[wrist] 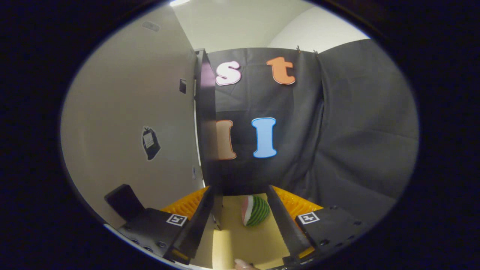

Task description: Open the shoe cabinet door, grab the shoes and put them into the shoe cabinet, then close the shoe cabinet door.

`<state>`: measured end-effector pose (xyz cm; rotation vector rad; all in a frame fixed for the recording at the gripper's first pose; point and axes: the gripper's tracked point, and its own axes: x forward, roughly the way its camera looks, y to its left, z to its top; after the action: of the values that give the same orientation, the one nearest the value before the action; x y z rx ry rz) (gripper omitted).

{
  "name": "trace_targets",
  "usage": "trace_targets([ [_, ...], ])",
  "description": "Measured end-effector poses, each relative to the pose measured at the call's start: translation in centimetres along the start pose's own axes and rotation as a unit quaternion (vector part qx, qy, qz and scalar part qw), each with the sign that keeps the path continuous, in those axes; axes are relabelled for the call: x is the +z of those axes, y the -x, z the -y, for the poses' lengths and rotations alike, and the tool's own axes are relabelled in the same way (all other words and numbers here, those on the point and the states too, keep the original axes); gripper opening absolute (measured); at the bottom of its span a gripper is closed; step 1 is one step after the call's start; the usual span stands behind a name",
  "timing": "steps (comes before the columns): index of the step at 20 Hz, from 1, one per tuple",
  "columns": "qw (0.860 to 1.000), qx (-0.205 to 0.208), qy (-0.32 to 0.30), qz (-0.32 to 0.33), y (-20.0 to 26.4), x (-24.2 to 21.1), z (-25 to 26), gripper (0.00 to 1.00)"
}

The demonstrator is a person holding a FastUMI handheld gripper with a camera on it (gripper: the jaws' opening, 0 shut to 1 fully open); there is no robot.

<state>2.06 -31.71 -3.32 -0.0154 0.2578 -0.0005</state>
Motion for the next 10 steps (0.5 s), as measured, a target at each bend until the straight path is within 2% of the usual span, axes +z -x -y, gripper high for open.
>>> trace_targets([
  [5,1.000,0.008,0.008,0.000,0.4,-0.2,-3.6,0.89],
  [10,1.000,-0.011,0.000,-0.001,1.1,-0.6,-7.5,0.89],
])
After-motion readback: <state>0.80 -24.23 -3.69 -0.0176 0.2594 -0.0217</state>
